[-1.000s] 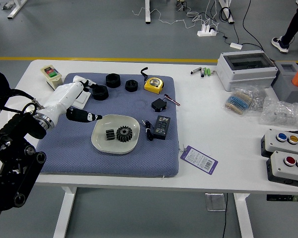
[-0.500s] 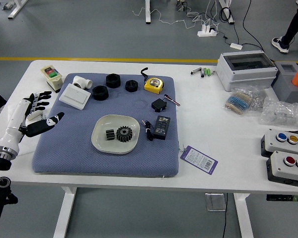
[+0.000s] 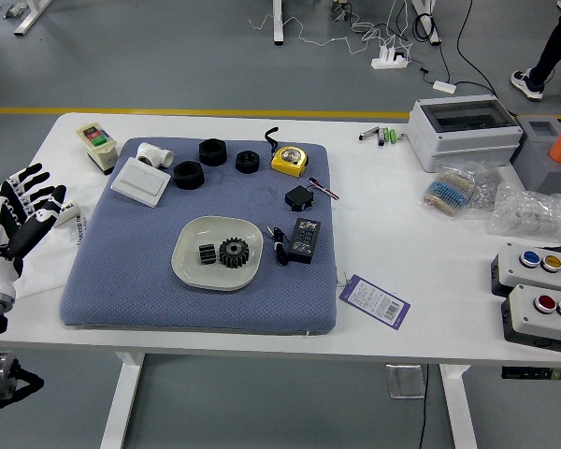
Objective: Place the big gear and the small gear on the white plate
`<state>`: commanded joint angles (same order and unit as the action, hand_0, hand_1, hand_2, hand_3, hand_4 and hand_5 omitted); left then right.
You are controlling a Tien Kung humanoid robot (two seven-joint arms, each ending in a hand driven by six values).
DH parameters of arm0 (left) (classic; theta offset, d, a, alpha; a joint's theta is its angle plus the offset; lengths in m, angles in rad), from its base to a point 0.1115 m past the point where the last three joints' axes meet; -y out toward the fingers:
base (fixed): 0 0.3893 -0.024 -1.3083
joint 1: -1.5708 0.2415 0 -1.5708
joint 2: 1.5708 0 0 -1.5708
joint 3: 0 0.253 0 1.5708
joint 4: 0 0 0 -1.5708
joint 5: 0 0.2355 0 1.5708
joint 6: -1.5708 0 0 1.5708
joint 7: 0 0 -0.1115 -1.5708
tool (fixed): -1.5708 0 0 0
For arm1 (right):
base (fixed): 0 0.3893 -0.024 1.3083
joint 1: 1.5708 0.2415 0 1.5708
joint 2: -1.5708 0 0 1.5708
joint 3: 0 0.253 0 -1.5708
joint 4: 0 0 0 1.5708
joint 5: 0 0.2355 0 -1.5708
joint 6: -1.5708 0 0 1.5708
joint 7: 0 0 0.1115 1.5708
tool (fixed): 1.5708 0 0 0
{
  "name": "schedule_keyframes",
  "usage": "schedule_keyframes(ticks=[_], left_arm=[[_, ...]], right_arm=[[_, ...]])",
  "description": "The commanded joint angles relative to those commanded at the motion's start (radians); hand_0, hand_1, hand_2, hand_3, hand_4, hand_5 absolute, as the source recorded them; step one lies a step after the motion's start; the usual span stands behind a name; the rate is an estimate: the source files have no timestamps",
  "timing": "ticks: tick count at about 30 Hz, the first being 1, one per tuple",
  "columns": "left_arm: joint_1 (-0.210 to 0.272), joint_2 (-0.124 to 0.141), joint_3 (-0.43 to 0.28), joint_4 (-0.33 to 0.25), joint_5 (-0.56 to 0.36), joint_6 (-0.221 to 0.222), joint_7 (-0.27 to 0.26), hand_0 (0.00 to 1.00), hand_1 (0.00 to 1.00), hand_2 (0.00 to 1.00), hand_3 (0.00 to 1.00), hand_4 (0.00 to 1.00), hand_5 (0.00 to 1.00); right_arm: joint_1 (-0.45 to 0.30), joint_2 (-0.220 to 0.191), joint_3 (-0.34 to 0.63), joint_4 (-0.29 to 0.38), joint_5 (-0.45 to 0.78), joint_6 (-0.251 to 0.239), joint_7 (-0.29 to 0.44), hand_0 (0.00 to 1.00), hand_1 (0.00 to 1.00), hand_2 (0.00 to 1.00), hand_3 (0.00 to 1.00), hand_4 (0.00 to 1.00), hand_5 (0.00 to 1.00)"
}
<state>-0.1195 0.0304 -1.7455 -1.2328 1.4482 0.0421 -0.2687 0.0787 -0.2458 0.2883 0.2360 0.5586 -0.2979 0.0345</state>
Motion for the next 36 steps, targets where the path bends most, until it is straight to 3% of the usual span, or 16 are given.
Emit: schedule_keyframes(ticks=[1, 2, 17, 19, 20, 25, 26, 31, 36], left_arm=[[0.001, -0.001, 0.001, 0.005, -0.006, -0.002, 0.000, 0.687, 0.741, 0.844, 0.840, 0.790, 0.513], [0.002, -0.002, 0.002, 0.008, -0.009, -0.004, 0.001, 0.699, 0.752, 0.873, 0.843, 0.799, 0.604], [0.012, -0.011, 0.012, 0.044, -0.048, -0.055, 0.016, 0.738, 0.776, 0.910, 0.848, 0.806, 0.669], [0.013, -0.011, 0.015, 0.053, -0.100, -0.084, 0.045, 0.738, 0.776, 0.910, 0.848, 0.806, 0.669], [0.014, -0.012, 0.017, 0.056, -0.130, -0.098, 0.059, 0.741, 0.763, 0.925, 0.845, 0.823, 0.780], [0.019, -0.013, 0.027, 0.057, -0.251, -0.162, 0.108, 0.741, 0.763, 0.925, 0.845, 0.823, 0.780], [0.018, -0.014, 0.028, 0.057, -0.266, -0.174, 0.117, 0.756, 0.762, 0.913, 0.826, 0.823, 0.825], [0.015, -0.015, 0.024, 0.059, -0.294, -0.206, 0.172, 0.756, 0.762, 0.913, 0.826, 0.823, 0.825], [0.021, -0.015, 0.022, 0.058, -0.302, -0.214, 0.177, 0.779, 0.796, 0.905, 0.811, 0.818, 0.847]], right_arm=[[0.000, 0.000, -0.001, 0.000, 0.000, 0.000, 0.000, 0.666, 0.687, 0.737, 0.559, 0.784, 0.674], [-0.001, 0.000, -0.002, 0.000, 0.001, 0.000, 0.000, 0.667, 0.686, 0.738, 0.559, 0.784, 0.675], [-0.008, 0.001, -0.021, 0.002, 0.003, -0.001, 0.001, 0.665, 0.689, 0.738, 0.560, 0.784, 0.675], [-0.009, 0.001, -0.020, 0.002, 0.003, -0.001, 0.001, 0.665, 0.689, 0.738, 0.560, 0.784, 0.675], [-0.009, 0.001, -0.019, 0.002, 0.002, -0.001, 0.001, 0.667, 0.689, 0.737, 0.559, 0.784, 0.676], [-0.008, 0.001, -0.012, 0.002, 0.001, -0.002, 0.001, 0.667, 0.689, 0.737, 0.559, 0.784, 0.676], [-0.008, 0.001, -0.011, 0.002, 0.002, -0.002, 0.001, 0.666, 0.688, 0.737, 0.559, 0.784, 0.676], [-0.005, 0.001, -0.007, 0.002, 0.001, -0.003, 0.001, 0.666, 0.688, 0.737, 0.559, 0.784, 0.676], [-0.004, 0.000, -0.003, 0.002, 0.000, -0.004, 0.002, 0.668, 0.688, 0.737, 0.559, 0.784, 0.676]])
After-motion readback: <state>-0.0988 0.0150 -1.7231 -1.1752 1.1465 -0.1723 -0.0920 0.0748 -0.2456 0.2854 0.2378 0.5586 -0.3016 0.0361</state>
